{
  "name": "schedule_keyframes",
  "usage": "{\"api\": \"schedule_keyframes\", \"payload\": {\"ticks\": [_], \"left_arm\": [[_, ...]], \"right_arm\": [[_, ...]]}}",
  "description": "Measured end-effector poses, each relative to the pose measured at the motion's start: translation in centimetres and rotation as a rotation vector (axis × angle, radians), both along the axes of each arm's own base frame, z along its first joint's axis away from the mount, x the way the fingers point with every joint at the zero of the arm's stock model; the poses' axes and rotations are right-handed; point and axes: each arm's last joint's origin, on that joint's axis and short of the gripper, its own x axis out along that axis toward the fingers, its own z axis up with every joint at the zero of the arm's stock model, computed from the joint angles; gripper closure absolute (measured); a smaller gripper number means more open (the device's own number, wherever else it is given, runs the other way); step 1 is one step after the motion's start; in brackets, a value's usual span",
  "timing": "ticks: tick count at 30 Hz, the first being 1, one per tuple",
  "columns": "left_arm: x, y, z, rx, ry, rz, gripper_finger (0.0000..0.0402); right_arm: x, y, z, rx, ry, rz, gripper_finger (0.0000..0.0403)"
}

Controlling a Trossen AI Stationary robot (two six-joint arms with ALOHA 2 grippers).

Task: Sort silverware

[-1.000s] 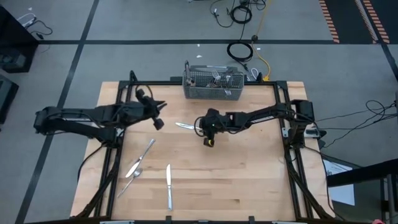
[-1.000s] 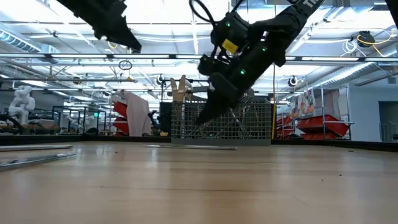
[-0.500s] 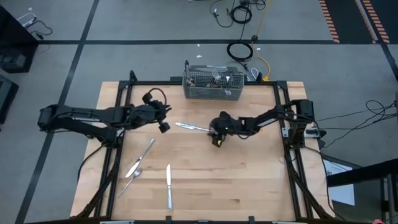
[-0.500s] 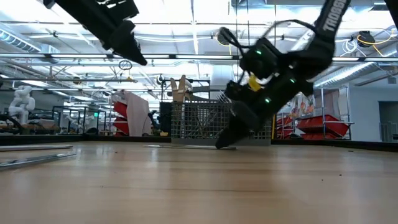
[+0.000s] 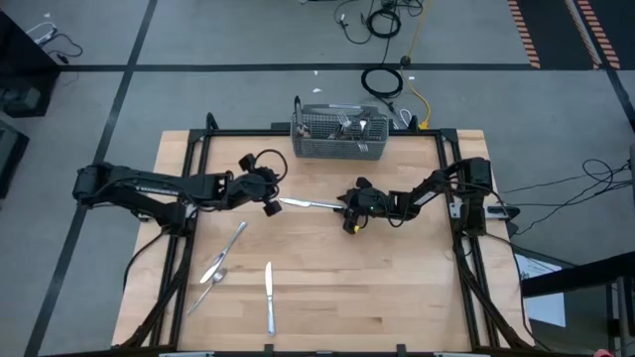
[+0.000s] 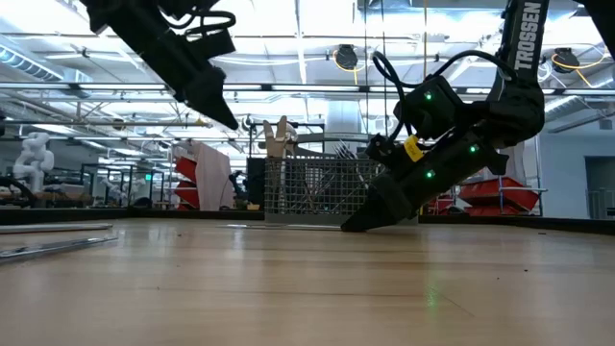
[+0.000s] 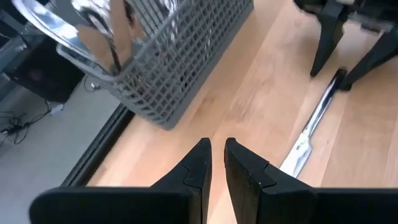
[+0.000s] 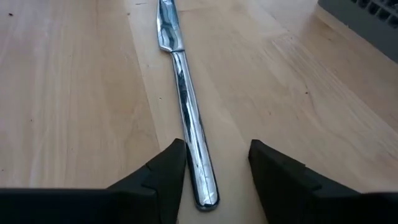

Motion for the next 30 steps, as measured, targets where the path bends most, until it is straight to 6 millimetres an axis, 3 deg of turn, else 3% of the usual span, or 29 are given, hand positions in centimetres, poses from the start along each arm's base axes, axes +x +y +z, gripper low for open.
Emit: {"api": "schedule_keyframes", "payload": {"ticks": [3,7,9,16,24,27,30], "left_arm": [[0.6,0.0,-0.5,0.0,0.001,-0.001,0.0347],[1.1,0.1,-0.8,0.001,-0.01,0.0,0.0347],[1.2,0.1,-0.7,0.002,-0.025,0.0,0.0347],[1.0,0.1,-0.1,0.015,-0.059,0.011,0.0347],[-0.6,0.1,2.2,0.039,-0.151,0.039,0.0347],[-0.6,0.0,2.0,0.018,-0.131,0.006,0.0347],[-0.1,-0.3,1.0,0.002,-0.071,-0.142,0.0347]], "right_arm": [[-0.1,-0.5,-0.2,0.02,0.001,0.017,0.0265],[0.0,-0.6,-0.3,0.017,-0.02,0.026,0.0356],[0.0,-0.6,-0.3,0.023,-0.022,0.027,0.0384],[0.0,-0.6,0.1,0.062,-0.026,0.003,0.0385],[-0.2,-0.7,2.6,0.104,-0.093,-0.078,0.04],[-0.3,-0.8,3.0,0.109,-0.103,-0.088,0.04],[-0.3,-0.9,3.0,0.116,-0.105,-0.101,0.04]]}}
